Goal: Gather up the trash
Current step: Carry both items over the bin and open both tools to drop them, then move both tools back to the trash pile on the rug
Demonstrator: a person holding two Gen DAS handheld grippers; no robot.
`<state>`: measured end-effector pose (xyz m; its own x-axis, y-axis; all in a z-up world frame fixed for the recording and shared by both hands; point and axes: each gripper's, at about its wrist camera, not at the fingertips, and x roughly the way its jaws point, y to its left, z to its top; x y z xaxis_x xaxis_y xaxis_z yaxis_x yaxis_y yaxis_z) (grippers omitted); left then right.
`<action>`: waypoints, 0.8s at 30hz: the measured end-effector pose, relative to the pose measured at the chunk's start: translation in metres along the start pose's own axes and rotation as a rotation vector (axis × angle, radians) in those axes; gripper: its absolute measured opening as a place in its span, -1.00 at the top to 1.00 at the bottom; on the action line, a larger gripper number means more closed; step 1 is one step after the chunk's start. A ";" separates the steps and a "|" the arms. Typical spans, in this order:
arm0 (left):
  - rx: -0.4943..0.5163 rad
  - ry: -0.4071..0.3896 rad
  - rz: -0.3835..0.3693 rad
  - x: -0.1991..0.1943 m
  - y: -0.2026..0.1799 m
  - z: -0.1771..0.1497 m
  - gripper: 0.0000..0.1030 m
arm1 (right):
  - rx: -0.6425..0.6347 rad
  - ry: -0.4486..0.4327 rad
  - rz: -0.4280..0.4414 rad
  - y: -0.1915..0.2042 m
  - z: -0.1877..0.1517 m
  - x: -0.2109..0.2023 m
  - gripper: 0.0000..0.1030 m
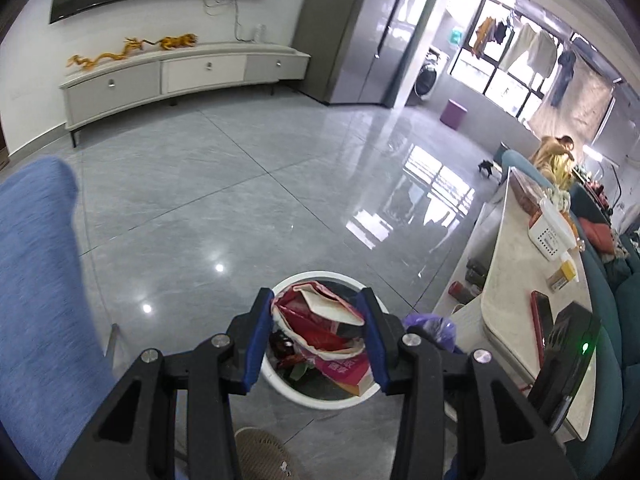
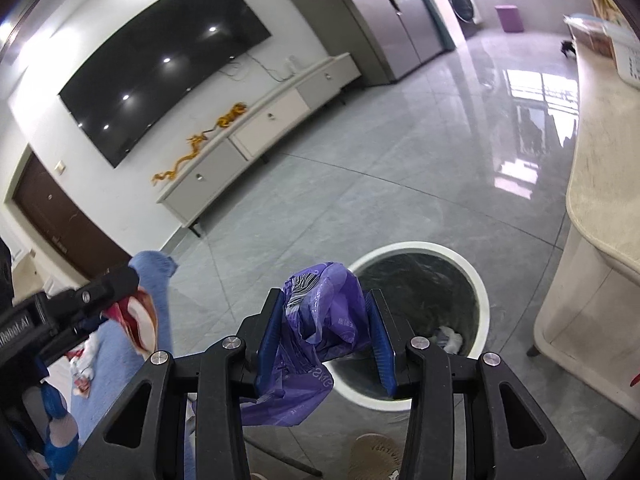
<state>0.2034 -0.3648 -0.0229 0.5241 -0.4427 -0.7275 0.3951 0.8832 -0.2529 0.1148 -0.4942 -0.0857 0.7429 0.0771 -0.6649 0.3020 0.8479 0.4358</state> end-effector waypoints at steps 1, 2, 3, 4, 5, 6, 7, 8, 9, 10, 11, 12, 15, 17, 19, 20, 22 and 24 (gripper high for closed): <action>0.000 0.007 -0.004 0.008 -0.003 0.004 0.21 | 0.015 0.005 -0.007 -0.007 0.002 0.007 0.19; 0.000 0.017 -0.010 0.019 -0.007 0.009 0.21 | 0.026 0.009 -0.012 -0.012 0.004 0.011 0.19; 0.000 0.023 -0.013 0.026 -0.007 0.012 0.21 | 0.040 0.012 -0.019 -0.018 0.006 0.017 0.19; 0.000 0.030 -0.015 0.035 -0.010 0.015 0.21 | 0.052 0.013 -0.024 -0.023 0.008 0.022 0.19; 0.001 0.034 -0.015 0.044 -0.012 0.021 0.20 | 0.058 0.013 -0.027 -0.026 0.008 0.025 0.18; 0.003 0.042 -0.013 0.054 -0.014 0.025 0.20 | 0.065 0.014 -0.031 -0.030 0.010 0.029 0.17; 0.001 0.048 -0.012 0.061 -0.014 0.027 0.17 | 0.071 0.016 -0.037 -0.034 0.013 0.035 0.17; -0.008 0.059 -0.017 0.070 -0.014 0.030 0.17 | 0.076 0.019 -0.040 -0.040 0.014 0.037 0.16; -0.017 0.066 -0.021 0.077 -0.016 0.030 0.17 | 0.080 0.020 -0.042 -0.042 0.014 0.040 0.15; -0.026 0.077 -0.026 0.084 -0.015 0.031 0.17 | 0.087 0.022 -0.044 -0.045 0.016 0.044 0.15; -0.034 0.088 -0.030 0.089 -0.014 0.031 0.15 | 0.091 0.023 -0.045 -0.047 0.017 0.047 0.14; -0.045 0.099 -0.034 0.096 -0.011 0.032 0.13 | 0.095 0.025 -0.046 -0.049 0.019 0.050 0.13; -0.075 0.119 -0.062 0.108 -0.004 0.033 -0.17 | 0.099 0.033 -0.056 -0.053 0.020 0.057 0.12; -0.087 0.121 -0.070 0.113 -0.005 0.031 -0.26 | 0.097 0.041 -0.065 -0.053 0.021 0.064 0.09; -0.086 0.128 -0.065 0.117 -0.006 0.031 -0.27 | 0.105 0.053 -0.083 -0.055 0.019 0.068 0.05; -0.086 0.128 -0.061 0.116 -0.006 0.030 -0.27 | 0.113 0.055 -0.085 -0.056 0.017 0.068 0.03; -0.087 0.124 -0.060 0.112 -0.006 0.027 -0.27 | 0.126 0.055 -0.085 -0.057 0.014 0.066 0.00; -0.090 0.120 -0.053 0.109 -0.007 0.025 -0.27 | 0.134 0.052 -0.087 -0.059 0.012 0.062 -0.01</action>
<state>0.2766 -0.4233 -0.0841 0.4084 -0.4722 -0.7812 0.3474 0.8718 -0.3454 0.1506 -0.5455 -0.1448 0.6795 0.0362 -0.7328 0.4439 0.7750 0.4499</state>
